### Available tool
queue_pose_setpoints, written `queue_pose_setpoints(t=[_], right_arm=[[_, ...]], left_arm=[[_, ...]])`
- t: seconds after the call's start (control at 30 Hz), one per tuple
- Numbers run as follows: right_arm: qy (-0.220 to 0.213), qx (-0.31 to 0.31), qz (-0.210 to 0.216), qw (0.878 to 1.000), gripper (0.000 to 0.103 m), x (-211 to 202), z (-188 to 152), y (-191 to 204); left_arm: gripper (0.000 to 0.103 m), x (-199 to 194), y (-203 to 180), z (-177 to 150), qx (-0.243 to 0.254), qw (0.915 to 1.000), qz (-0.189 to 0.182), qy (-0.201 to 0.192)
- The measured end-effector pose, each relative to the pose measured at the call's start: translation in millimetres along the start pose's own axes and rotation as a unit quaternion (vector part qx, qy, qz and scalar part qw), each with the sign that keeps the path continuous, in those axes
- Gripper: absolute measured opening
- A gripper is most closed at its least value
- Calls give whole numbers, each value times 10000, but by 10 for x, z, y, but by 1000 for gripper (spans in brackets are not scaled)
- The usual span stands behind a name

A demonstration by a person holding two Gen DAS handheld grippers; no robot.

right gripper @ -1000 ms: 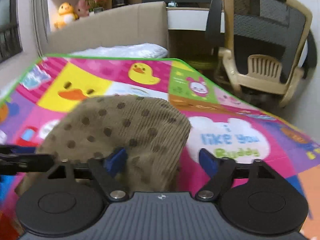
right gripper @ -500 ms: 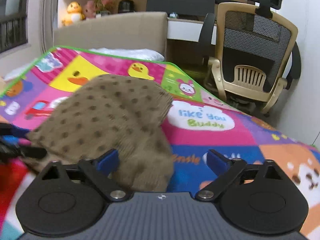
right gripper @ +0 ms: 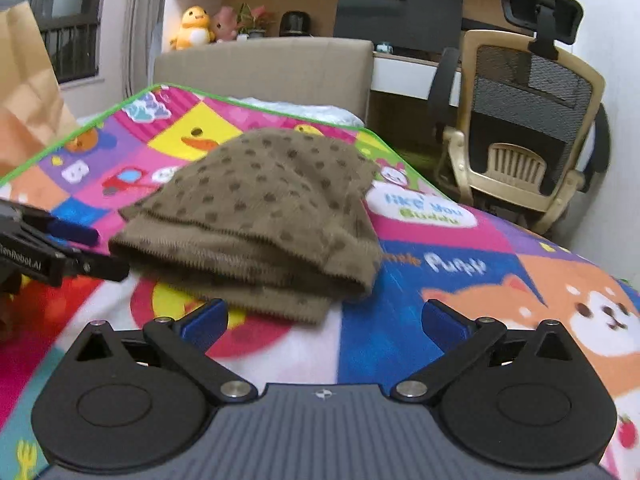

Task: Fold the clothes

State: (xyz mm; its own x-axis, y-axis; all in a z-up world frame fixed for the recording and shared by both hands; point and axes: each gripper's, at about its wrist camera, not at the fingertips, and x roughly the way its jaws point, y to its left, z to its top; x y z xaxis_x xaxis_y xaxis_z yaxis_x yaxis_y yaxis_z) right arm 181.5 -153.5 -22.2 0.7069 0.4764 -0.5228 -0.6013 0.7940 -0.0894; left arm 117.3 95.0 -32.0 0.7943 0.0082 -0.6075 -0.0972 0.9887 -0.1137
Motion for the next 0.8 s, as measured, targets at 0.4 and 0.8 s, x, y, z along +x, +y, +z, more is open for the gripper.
queue_pose_setpoints(t=[0.4, 0.8], right_arm=[[19, 23, -382, 9993, 103, -69, -168, -20], [-261, 344, -413, 9982, 103, -152, -184, -120]], left_arm=[[103, -151, -640, -189, 732, 9945, 619, -419], [103, -151, -515, -184, 332, 9964, 677, -380]])
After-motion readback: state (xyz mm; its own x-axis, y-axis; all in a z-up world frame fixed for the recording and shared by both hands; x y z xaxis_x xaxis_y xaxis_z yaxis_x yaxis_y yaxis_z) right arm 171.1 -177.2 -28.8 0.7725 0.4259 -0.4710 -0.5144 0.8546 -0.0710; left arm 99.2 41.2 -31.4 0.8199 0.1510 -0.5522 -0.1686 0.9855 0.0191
